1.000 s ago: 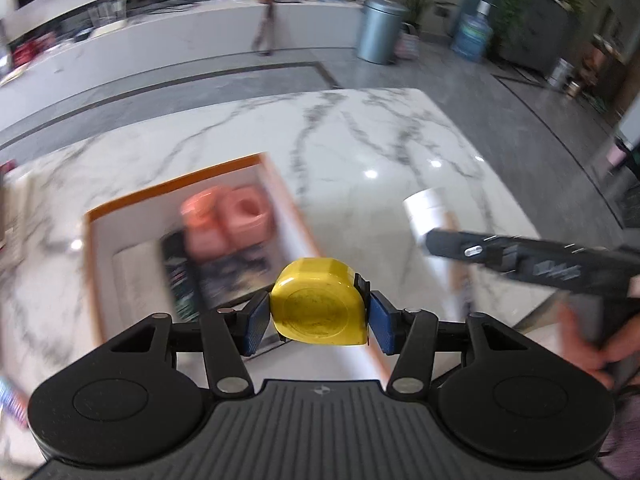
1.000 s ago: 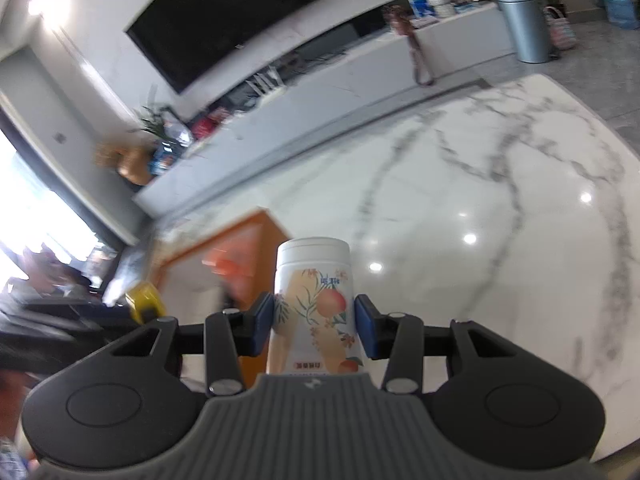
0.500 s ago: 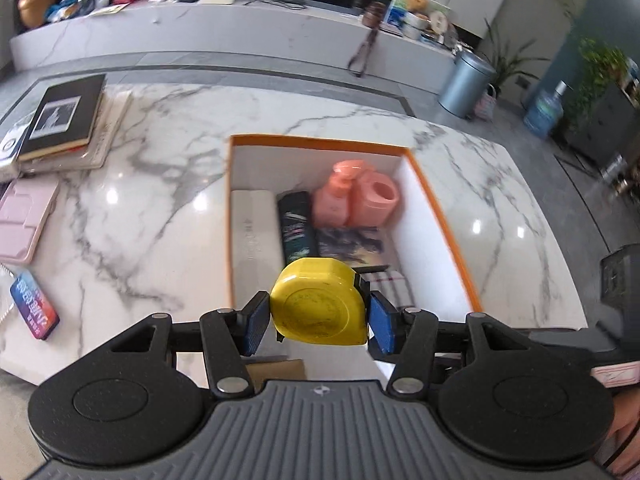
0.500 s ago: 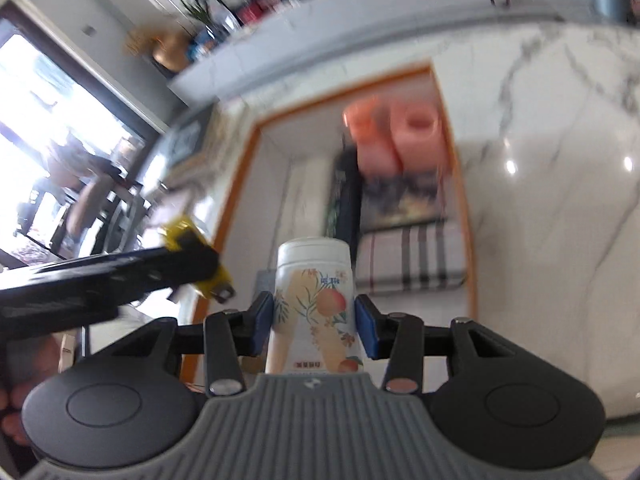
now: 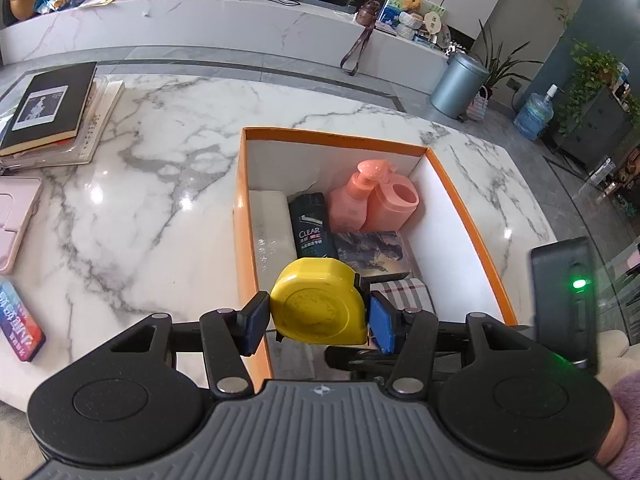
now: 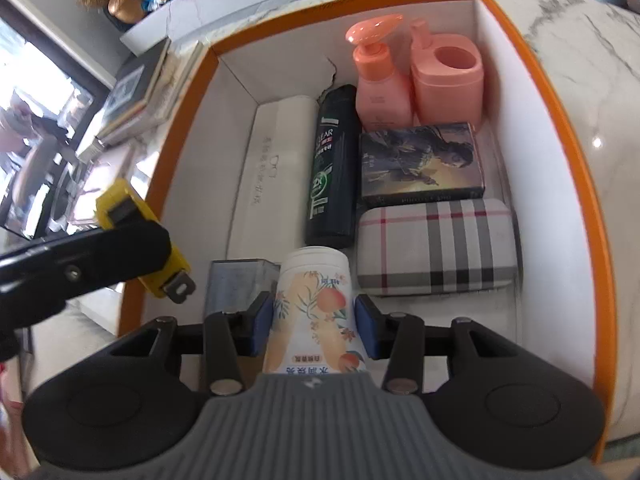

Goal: Organize rigid objects
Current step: 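Carry the yellow tape measure and white jar over the orange box, then lower the white jar and tape measure into the box, open both grippers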

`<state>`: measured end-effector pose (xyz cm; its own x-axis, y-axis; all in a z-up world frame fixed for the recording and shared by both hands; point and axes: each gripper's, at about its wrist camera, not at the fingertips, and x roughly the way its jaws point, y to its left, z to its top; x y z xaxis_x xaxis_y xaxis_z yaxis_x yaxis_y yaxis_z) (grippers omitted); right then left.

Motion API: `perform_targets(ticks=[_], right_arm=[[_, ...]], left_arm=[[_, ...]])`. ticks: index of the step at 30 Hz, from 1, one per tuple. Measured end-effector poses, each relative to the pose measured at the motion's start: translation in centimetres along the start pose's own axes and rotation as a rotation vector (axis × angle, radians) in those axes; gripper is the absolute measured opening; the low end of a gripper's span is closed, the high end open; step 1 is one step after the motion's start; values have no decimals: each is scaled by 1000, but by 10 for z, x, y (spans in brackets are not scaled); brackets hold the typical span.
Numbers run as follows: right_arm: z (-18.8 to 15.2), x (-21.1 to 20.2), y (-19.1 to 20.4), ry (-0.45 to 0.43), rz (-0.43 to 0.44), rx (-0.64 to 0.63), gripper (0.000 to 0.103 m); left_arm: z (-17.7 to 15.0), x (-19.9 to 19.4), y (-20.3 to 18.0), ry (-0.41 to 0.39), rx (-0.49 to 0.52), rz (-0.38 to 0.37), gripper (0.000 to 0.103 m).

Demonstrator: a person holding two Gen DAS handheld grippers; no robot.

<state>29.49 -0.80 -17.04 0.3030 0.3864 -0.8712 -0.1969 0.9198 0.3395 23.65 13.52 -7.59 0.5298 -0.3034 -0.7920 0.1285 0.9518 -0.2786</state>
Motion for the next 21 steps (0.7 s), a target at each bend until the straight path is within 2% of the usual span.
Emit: perform_targets(ticks=[4,8,12,18,21], right_arm=[[5,8,-5,44,34,16,48],[5,6,-10,73,29,10,48],[0,1,-21,117,56,55,48],[-8,-1,-35,211,-21,107,51],[-11,7,-35,258,-49,119,44]], left_arm=[[1,2,0,3,-4,-13,60],[0,2,-2,8,-9,-20,60],[-2,0,-6,6,-8,-25,60],[-6,0,-10,13,-15,-27,61],[-7,0,-9,15,-22,-27,61]])
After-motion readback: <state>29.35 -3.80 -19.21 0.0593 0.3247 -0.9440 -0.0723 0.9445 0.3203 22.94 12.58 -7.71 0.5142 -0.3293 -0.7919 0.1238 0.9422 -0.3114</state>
